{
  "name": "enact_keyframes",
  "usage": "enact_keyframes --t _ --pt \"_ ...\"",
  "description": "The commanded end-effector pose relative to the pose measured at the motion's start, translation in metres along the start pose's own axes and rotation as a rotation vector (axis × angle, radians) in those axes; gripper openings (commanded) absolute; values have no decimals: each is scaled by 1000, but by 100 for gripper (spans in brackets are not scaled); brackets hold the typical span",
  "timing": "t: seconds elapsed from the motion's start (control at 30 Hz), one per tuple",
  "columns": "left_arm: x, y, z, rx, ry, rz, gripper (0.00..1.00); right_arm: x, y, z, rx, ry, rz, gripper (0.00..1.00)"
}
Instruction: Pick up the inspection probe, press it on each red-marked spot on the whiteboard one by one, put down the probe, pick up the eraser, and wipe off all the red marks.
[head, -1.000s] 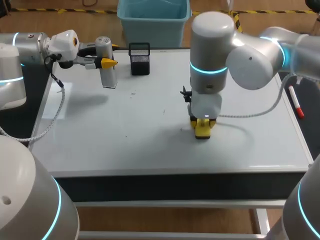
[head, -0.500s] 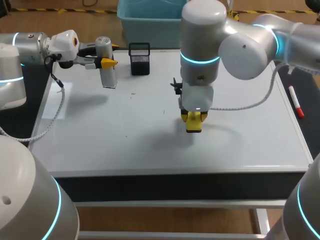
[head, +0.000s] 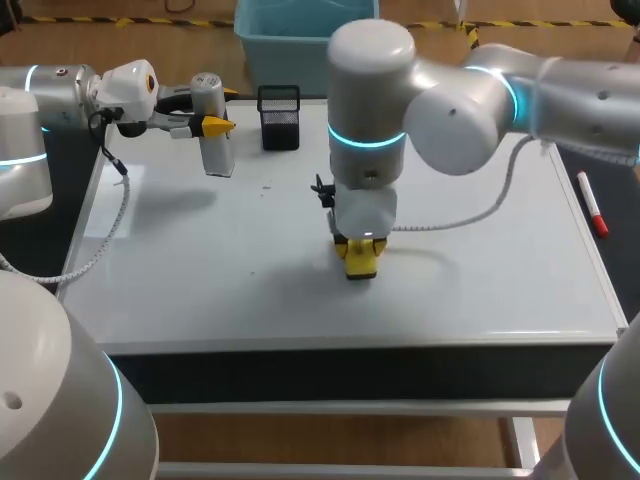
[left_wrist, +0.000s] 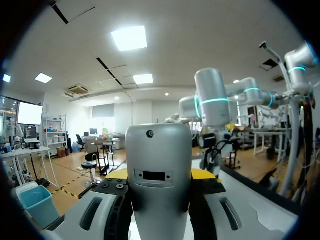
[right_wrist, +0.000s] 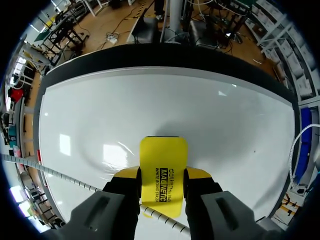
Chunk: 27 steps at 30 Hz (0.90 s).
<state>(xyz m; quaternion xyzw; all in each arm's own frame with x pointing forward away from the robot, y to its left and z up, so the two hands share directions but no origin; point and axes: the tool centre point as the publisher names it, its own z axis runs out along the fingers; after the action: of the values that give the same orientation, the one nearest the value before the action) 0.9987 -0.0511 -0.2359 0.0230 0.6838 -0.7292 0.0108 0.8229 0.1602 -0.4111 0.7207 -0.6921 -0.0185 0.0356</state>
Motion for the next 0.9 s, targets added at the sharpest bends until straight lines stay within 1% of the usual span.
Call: enact_keyframes --t 0.03,0.2,0.63,0.8,0.9 --pt "0 -2 0 -1 -1 0 0 -2 -2 5 0 2 -3 0" --pt "0 -2 0 -1 -1 0 0 0 -4 8 1 2 -4 0" --pt "0 -2 0 -1 -1 0 0 5 -7 17 -33 20 3 0" --pt "0 -2 0 -1 -1 0 0 11 -10 20 -39 24 20 0" --pt "0 -2 0 -1 -1 0 0 19 -12 20 -41 23 42 0"
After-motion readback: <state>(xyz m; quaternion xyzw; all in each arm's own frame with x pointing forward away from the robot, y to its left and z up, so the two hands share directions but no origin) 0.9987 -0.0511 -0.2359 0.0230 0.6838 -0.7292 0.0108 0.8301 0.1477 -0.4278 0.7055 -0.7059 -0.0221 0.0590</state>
